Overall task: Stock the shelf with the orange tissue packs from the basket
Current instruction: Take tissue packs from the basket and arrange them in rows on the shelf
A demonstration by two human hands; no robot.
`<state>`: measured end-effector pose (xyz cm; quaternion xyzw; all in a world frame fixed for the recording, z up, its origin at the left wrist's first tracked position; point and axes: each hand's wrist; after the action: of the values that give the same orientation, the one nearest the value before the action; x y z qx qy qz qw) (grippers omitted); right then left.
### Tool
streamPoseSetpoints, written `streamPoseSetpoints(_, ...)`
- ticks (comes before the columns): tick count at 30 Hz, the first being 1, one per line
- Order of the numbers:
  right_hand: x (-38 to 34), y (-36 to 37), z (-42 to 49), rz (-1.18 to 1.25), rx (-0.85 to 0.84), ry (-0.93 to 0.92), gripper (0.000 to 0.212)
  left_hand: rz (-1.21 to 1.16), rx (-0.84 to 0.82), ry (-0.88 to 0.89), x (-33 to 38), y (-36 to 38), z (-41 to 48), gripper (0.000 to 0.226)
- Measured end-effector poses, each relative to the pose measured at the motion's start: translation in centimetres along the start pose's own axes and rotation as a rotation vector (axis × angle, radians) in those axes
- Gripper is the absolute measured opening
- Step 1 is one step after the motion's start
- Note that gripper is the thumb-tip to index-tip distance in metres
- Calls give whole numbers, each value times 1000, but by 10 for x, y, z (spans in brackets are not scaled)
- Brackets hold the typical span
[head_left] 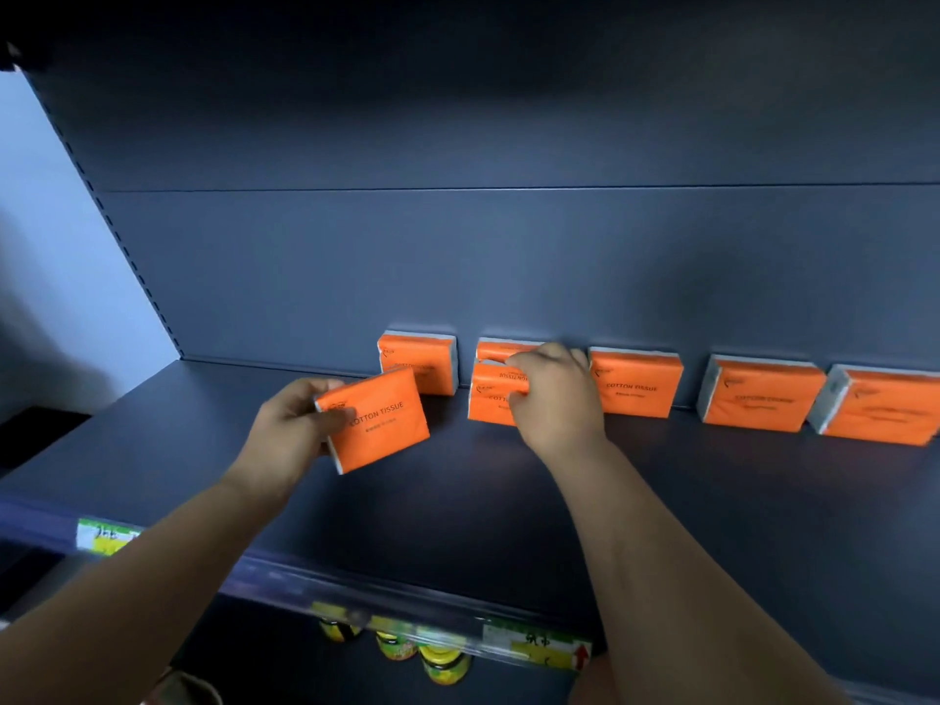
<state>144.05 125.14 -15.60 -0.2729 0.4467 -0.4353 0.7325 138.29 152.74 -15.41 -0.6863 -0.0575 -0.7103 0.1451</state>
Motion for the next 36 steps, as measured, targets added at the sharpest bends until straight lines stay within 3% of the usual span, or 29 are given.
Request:
streamPoseSetpoints(7, 5, 8, 5, -41, 24, 54, 40, 73, -65, 39, -15, 2, 14, 30)
streamPoseSetpoints(14, -2, 21, 11, -120, 58, 53, 30, 249, -34, 198, -29, 7, 13, 45)
streamPoseSetpoints(18, -2, 26, 13, -183, 110, 34, 30, 329, 10, 272, -34, 6, 18, 59)
streamPoseSetpoints(24, -8, 24, 10, -238, 124, 30, 41, 305, 7, 294, -35, 14, 30, 57)
streamPoseSetpoints(28, -16, 23, 10, -230, 89, -21, 47, 291, -22, 292, -40, 16, 46, 66)
streamPoseSetpoints(32, -26, 28, 11, -223, 84, -143, 47, 293, -51, 271, -37, 19, 64, 52)
streamPoseSetpoints(36, -38, 39, 13, -203, -4, -297, 37, 316, -86, 275, -34, 23, 81, 52)
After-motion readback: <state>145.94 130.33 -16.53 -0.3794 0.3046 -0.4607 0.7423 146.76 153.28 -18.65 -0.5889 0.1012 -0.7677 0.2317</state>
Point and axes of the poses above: each hand's wrist, its own z-axis towards the middle knuckle, its own y-axis out of the palm, x = y × z
